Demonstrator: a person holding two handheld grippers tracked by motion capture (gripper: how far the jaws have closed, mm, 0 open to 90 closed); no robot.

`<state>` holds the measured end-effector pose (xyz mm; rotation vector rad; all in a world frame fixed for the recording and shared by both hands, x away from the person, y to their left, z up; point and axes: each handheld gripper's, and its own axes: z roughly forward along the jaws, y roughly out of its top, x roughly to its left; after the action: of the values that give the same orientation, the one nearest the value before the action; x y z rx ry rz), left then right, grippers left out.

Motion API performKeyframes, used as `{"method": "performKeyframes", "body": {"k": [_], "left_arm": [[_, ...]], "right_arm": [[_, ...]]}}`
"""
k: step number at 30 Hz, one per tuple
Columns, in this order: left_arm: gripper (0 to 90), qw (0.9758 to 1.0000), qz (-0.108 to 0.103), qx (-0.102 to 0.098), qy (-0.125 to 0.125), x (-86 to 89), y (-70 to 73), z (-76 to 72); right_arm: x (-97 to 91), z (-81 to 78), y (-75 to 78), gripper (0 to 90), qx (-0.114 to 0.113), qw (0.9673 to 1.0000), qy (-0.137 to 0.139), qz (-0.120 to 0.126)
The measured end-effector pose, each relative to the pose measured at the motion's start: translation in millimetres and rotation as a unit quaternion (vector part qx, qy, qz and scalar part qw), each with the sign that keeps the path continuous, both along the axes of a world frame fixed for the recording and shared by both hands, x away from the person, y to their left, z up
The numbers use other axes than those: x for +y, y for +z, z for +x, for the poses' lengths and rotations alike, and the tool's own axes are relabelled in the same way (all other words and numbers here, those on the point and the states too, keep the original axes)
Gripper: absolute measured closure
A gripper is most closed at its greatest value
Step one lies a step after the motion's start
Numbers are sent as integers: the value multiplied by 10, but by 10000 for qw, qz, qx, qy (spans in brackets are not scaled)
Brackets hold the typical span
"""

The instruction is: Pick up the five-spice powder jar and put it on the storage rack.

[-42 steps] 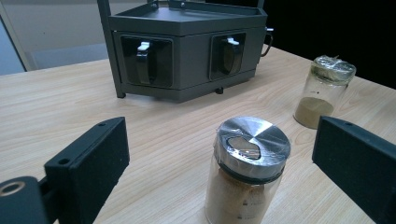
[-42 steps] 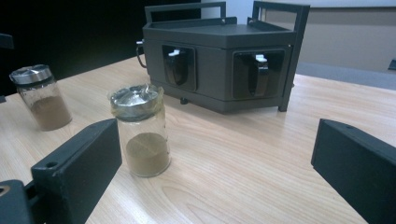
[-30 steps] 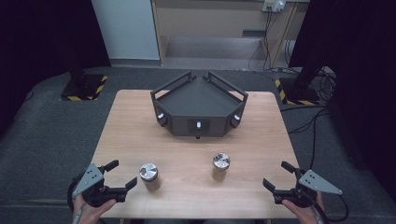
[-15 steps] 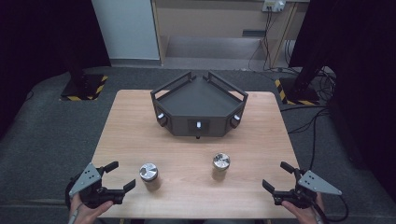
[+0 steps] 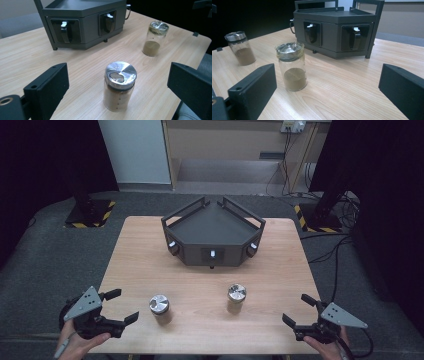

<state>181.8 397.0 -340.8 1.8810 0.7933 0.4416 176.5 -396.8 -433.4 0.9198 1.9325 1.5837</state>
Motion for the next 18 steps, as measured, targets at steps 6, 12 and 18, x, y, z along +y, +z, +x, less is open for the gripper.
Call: {"method": "performKeyframes", "body": {"k": [6,12,18], "left_arm": [[34,9995,255,72,-172,31,221,87],[29,9983,430,166,-359,33,381,146],[28,9960,625,367,-532,-16,477,245]], "right_arm": [[-12,5,-5,10,23,10000,-1,23],[-6,11,-4,8,41,10000,21,15],[-9,11,-5,9,35,10000,7,22]]}}
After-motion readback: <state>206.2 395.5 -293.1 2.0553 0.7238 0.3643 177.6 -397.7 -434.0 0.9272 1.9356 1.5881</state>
